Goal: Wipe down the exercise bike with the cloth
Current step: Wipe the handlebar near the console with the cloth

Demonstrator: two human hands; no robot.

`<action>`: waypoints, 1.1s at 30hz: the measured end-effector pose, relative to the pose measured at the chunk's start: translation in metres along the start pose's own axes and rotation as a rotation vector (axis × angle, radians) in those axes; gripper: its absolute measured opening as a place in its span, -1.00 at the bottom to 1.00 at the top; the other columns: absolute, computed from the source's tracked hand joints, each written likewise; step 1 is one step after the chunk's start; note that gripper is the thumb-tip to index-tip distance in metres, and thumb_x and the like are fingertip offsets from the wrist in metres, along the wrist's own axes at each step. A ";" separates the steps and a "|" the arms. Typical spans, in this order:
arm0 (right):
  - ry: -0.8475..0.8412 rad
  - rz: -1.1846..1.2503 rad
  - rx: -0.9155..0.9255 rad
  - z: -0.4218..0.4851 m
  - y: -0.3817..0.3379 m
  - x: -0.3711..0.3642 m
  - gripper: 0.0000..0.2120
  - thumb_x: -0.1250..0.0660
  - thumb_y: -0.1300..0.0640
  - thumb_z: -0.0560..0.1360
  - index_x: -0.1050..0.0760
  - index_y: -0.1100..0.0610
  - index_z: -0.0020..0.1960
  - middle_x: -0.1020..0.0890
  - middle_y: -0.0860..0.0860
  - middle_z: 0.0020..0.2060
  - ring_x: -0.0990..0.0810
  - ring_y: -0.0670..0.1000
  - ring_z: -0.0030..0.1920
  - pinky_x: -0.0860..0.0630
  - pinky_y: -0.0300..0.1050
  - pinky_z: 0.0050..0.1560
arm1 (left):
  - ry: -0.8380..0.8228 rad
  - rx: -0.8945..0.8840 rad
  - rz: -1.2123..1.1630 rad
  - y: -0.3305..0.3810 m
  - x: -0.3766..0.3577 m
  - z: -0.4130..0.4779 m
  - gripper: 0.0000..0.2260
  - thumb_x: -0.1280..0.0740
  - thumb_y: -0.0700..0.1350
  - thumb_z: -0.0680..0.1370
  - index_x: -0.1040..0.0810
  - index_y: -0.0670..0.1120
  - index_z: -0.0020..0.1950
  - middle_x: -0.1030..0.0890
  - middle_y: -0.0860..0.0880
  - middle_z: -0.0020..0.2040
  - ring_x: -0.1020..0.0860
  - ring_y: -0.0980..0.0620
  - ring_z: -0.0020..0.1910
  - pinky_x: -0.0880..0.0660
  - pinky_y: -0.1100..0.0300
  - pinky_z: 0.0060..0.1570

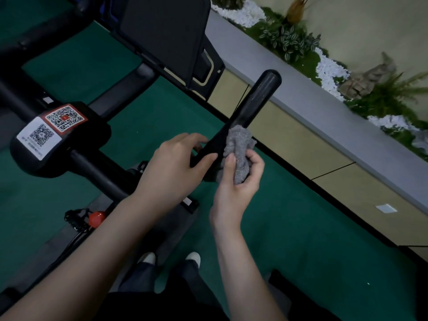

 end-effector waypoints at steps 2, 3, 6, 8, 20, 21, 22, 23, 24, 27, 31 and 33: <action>0.019 0.120 -0.125 0.007 -0.002 -0.002 -0.82 -0.27 0.29 0.57 -0.44 0.04 0.06 -0.58 0.01 -0.02 -0.57 -0.10 -0.02 -0.50 -0.21 0.03 | 0.017 0.015 -0.008 0.002 -0.002 0.001 -0.65 -0.32 0.09 0.53 -0.54 -0.05 0.24 -0.59 0.04 0.10 -0.53 0.08 0.09 -0.41 0.25 0.08; 0.030 0.206 -0.203 0.014 -0.004 -0.003 -0.83 -0.26 0.30 0.57 -0.45 0.05 0.06 -0.60 0.02 -0.02 -0.59 -0.11 -0.03 -0.50 -0.24 0.01 | 0.024 0.022 -0.011 0.004 -0.002 0.001 -0.64 -0.32 0.10 0.53 -0.54 -0.04 0.25 -0.58 0.04 0.11 -0.52 0.09 0.10 -0.39 0.28 0.07; 0.039 0.427 -0.394 0.031 -0.008 -0.005 -0.85 -0.25 0.29 0.58 -0.46 0.06 0.05 -0.64 0.02 -0.03 -0.62 -0.10 -0.06 -0.54 -0.26 -0.07 | 0.025 0.028 -0.007 0.007 -0.005 0.002 -0.63 -0.31 0.12 0.53 -0.53 -0.02 0.26 -0.57 0.06 0.11 -0.51 0.11 0.12 -0.37 0.28 0.06; 0.015 0.444 -0.460 0.026 -0.008 -0.004 -0.85 -0.24 0.27 0.59 -0.47 0.04 0.05 -0.65 0.02 -0.03 -0.63 -0.07 -0.04 -0.55 -0.21 -0.03 | 0.028 0.028 0.000 0.008 -0.006 0.002 -0.63 -0.31 0.12 0.52 -0.52 -0.02 0.26 -0.57 0.05 0.11 -0.51 0.10 0.12 -0.39 0.26 0.07; -0.137 0.525 -0.646 0.029 -0.003 0.003 -0.78 -0.23 0.24 0.59 -0.45 0.09 0.22 -0.68 0.04 -0.08 -0.64 -0.01 -0.08 -0.57 -0.14 -0.03 | 0.031 0.037 0.036 0.009 -0.008 0.002 -0.68 -0.33 0.09 0.52 -0.54 0.03 0.23 -0.50 0.14 0.00 -0.51 0.12 0.00 -0.37 0.27 -0.04; -0.141 0.523 -0.640 0.028 -0.002 0.004 -0.78 -0.24 0.24 0.59 -0.45 0.10 0.22 -0.68 0.04 -0.08 -0.65 -0.01 -0.08 -0.58 -0.15 -0.06 | 0.031 0.040 0.036 0.010 -0.009 0.002 -0.68 -0.34 0.09 0.52 -0.54 0.03 0.22 -0.50 0.14 0.00 -0.51 0.12 0.00 -0.37 0.27 -0.04; -0.135 0.525 -0.633 0.029 -0.002 0.004 -0.79 -0.24 0.24 0.59 -0.46 0.10 0.21 -0.68 0.05 -0.07 -0.66 -0.01 -0.08 -0.58 -0.15 -0.08 | 0.035 0.044 0.038 0.010 -0.009 0.003 -0.68 -0.34 0.10 0.52 -0.54 0.02 0.22 -0.50 0.13 0.00 -0.52 0.11 0.00 -0.37 0.26 -0.04; -0.121 0.535 -0.624 0.031 -0.002 0.004 -0.80 -0.24 0.24 0.59 -0.48 0.09 0.18 -0.67 0.06 -0.05 -0.65 0.00 -0.07 -0.57 -0.13 -0.07 | 0.041 0.047 0.040 0.011 -0.009 0.003 -0.68 -0.34 0.10 0.52 -0.55 0.02 0.22 -0.51 0.13 0.00 -0.52 0.10 0.00 -0.38 0.25 -0.03; -0.106 0.554 -0.609 0.033 -0.003 0.004 -0.83 -0.24 0.24 0.58 -0.50 0.08 0.14 -0.66 0.08 -0.01 -0.64 0.02 -0.03 -0.56 -0.11 -0.03 | 0.047 0.051 0.042 0.011 -0.009 0.004 -0.68 -0.34 0.10 0.51 -0.55 0.01 0.21 -0.52 0.12 0.01 -0.53 0.09 0.00 -0.40 0.24 -0.02; -0.099 0.558 -0.523 0.035 -0.006 0.002 -0.87 -0.32 0.13 0.55 -0.53 0.06 0.10 -0.67 0.05 0.03 -0.64 0.01 0.04 -0.55 -0.11 0.00 | 0.050 0.060 0.051 0.012 -0.009 0.005 -0.67 -0.33 0.11 0.52 -0.54 0.00 0.23 -0.55 0.09 0.04 -0.54 0.07 0.02 -0.43 0.19 0.03; -0.059 0.410 -0.421 0.030 -0.002 0.000 -0.85 -0.39 0.16 0.51 -0.53 0.00 0.05 -0.68 -0.01 -0.02 -0.63 -0.04 0.02 -0.54 -0.19 -0.01 | 0.067 0.066 0.052 0.013 -0.010 0.005 -0.67 -0.34 0.10 0.51 -0.55 -0.01 0.22 -0.57 0.06 0.05 -0.54 0.08 0.03 -0.43 0.22 0.03; -0.038 0.404 -0.384 0.036 -0.003 -0.001 -0.86 -0.38 0.20 0.51 -0.52 0.05 0.05 -0.67 0.01 -0.03 -0.63 -0.05 0.00 -0.54 -0.23 -0.04 | 0.073 0.068 0.056 0.013 -0.011 0.006 -0.67 -0.35 0.09 0.51 -0.56 -0.02 0.22 -0.58 0.05 0.05 -0.54 0.07 0.02 -0.43 0.22 0.02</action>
Point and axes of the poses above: each hand's wrist, its own z-axis towards the middle knuckle, its own x-axis out of the back of the hand, y = z × x, the point moved 1 cm from there along z, towards the middle knuckle
